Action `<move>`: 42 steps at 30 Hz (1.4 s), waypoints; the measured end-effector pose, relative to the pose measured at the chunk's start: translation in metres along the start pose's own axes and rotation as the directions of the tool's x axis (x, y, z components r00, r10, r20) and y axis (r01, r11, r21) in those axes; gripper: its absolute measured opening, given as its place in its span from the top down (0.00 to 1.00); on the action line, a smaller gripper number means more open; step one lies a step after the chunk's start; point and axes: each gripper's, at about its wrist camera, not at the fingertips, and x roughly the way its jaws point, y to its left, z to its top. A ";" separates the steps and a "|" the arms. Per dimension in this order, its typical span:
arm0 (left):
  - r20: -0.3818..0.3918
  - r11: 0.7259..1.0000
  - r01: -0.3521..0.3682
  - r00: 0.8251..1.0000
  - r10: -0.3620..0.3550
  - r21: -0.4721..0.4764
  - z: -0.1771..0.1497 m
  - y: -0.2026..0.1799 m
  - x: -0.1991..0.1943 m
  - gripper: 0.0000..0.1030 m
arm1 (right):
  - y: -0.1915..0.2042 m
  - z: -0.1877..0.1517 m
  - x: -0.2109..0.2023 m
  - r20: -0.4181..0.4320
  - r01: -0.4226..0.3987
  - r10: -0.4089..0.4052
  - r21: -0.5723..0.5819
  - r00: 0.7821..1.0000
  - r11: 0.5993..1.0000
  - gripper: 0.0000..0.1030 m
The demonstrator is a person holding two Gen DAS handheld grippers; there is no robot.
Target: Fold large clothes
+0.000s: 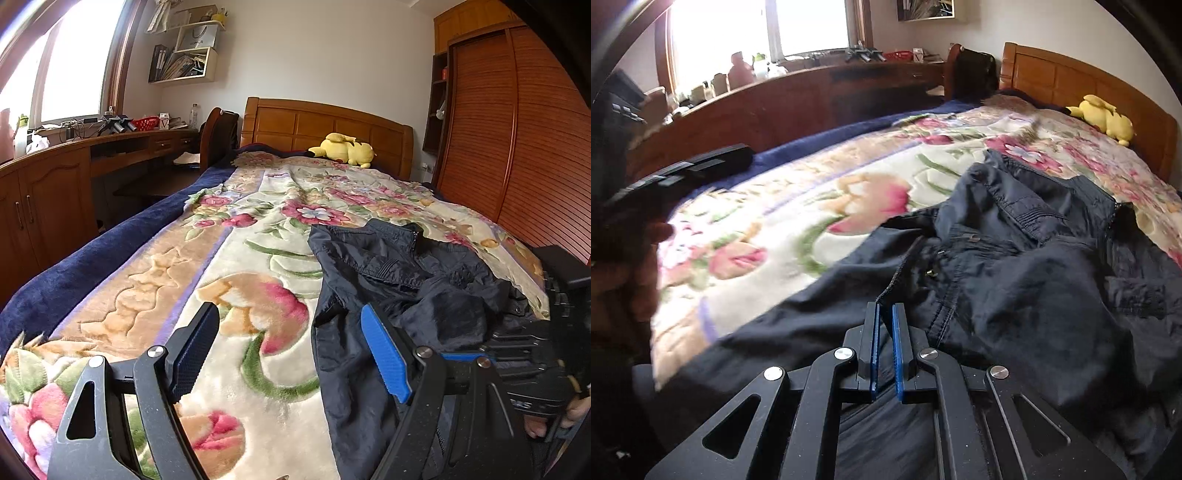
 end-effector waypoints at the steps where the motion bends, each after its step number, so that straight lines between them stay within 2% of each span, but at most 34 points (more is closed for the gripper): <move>1: 0.001 1.000 0.001 1.000 -0.001 0.000 0.000 0.000 0.000 0.22 | 0.001 -0.002 -0.004 0.001 -0.015 0.015 0.011 1.000 1.000 0.94; 10: -0.006 1.000 0.005 1.000 -0.005 0.019 -0.002 -0.006 0.002 0.22 | 0.009 -0.028 -0.023 -0.041 -0.015 0.016 0.034 0.999 0.999 0.94; 12: -0.008 1.000 0.005 1.000 -0.005 0.023 -0.002 -0.008 0.002 0.22 | 0.008 -0.033 -0.034 -0.044 -0.005 0.006 0.038 0.999 0.999 0.86; 14: -0.011 1.000 0.007 1.000 -0.007 0.026 -0.002 -0.009 0.003 0.22 | 0.005 -0.037 -0.043 -0.044 0.041 -0.039 0.039 0.998 0.998 0.65; 16: -0.016 0.999 0.013 1.000 -0.013 0.030 -0.002 -0.011 0.004 0.22 | -0.006 -0.040 -0.053 -0.032 0.069 -0.067 0.069 0.997 0.995 0.59; 19: -0.021 0.999 0.021 1.000 -0.020 0.046 -0.003 -0.020 0.006 0.22 | -0.030 -0.042 -0.068 -0.013 0.144 -0.143 0.117 0.990 0.983 0.56; 23: -0.035 0.997 0.027 0.999 -0.024 0.078 -0.006 -0.032 0.011 0.22 | -0.080 -0.049 -0.084 -0.009 0.285 -0.290 0.215 0.957 0.934 0.56; 26: -0.049 0.995 0.024 0.999 -0.019 0.102 -0.008 -0.042 0.017 0.22 | -0.128 -0.056 -0.091 -0.034 0.376 -0.386 0.319 0.922 0.870 0.56; 31: -0.066 0.991 0.039 0.997 -0.031 0.126 -0.012 -0.056 0.022 0.22 | -0.181 -0.063 -0.092 -0.073 0.442 -0.460 0.447 0.885 0.778 0.56; 35: -0.085 0.984 0.053 0.996 -0.039 0.172 -0.019 -0.072 0.026 0.22 | -0.202 -0.065 -0.082 -0.099 0.428 -0.444 0.516 0.890 0.743 0.56; 39: -0.097 0.975 0.052 0.995 -0.031 0.218 -0.023 -0.081 0.028 0.22 | -0.215 -0.060 -0.070 -0.098 0.399 -0.413 0.526 0.906 0.751 0.56; 40: -0.106 0.974 0.057 0.994 -0.034 0.220 -0.025 -0.082 0.029 0.22 | -0.215 -0.062 -0.072 -0.103 0.401 -0.411 0.520 0.906 0.754 0.59; 41: -0.112 0.973 0.059 0.993 -0.035 0.221 -0.025 -0.082 0.030 0.22 | -0.215 -0.062 -0.070 -0.099 0.398 -0.408 0.510 0.908 0.762 0.73; 42: -0.120 0.973 0.061 0.992 -0.034 0.223 -0.026 -0.083 0.031 0.22 | -0.214 -0.061 -0.067 -0.101 0.402 -0.409 0.495 0.907 0.770 0.80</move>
